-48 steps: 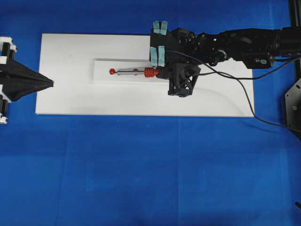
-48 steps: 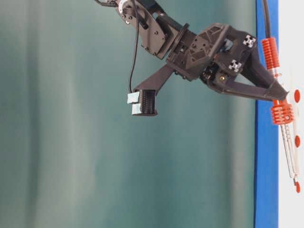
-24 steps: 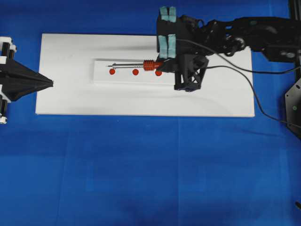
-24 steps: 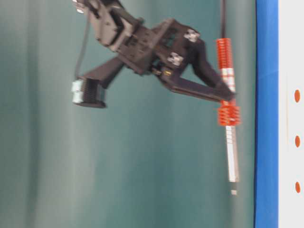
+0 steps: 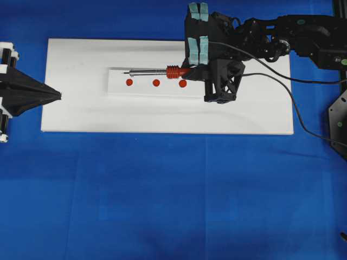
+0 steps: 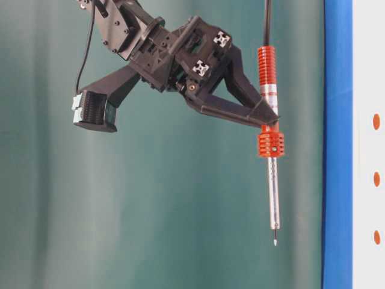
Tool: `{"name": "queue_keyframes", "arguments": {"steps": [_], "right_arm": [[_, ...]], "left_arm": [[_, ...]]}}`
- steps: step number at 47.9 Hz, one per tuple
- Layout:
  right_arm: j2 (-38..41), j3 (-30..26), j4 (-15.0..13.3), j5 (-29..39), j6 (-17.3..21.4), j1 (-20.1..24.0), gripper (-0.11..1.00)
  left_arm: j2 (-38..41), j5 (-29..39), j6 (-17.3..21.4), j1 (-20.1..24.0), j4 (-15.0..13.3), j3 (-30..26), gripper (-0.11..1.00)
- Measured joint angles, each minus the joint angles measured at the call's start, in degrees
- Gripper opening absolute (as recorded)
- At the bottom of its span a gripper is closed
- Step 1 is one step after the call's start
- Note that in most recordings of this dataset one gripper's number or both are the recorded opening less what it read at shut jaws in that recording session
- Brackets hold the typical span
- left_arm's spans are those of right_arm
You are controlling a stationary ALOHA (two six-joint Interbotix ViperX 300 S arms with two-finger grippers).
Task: Touch the tip of the soldering iron to the mark.
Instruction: 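Raise the iron tip off the strip and shift it right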
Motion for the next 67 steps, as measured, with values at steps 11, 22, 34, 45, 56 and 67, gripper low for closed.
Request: {"name": "queue_keyframes", "arguments": {"steps": [11, 22, 34, 45, 56, 67], "right_arm": [[-3.6, 4.13, 0.0, 0.0, 0.44, -0.88, 0.06], [-9.23, 9.93, -0.44, 0.18, 1.49, -2.11, 0.06], [-13.45, 13.18, -0.53, 0.62, 2.99, -2.11, 0.06], [-12.74, 13.18, -0.7, 0.53, 3.08, -2.02, 0.06], [-11.78, 13.1, -0.7, 0.53, 3.08, -2.11, 0.06], [-11.78, 13.1, -0.7, 0.53, 3.08, -2.11, 0.06]], "left_arm": [[0.0, -0.88, 0.0, 0.0, 0.0, 0.09, 0.0], [0.0, -0.97, -0.79, 0.0, 0.09, 0.09, 0.0], [0.18, -1.05, -0.88, 0.0, 0.09, 0.0, 0.0], [0.18, -1.05, -0.97, 0.09, 0.09, 0.09, 0.0], [0.18, -1.05, -0.97, 0.0, 0.09, 0.0, 0.0], [0.18, -1.05, -0.97, 0.0, 0.09, 0.0, 0.0]]}}
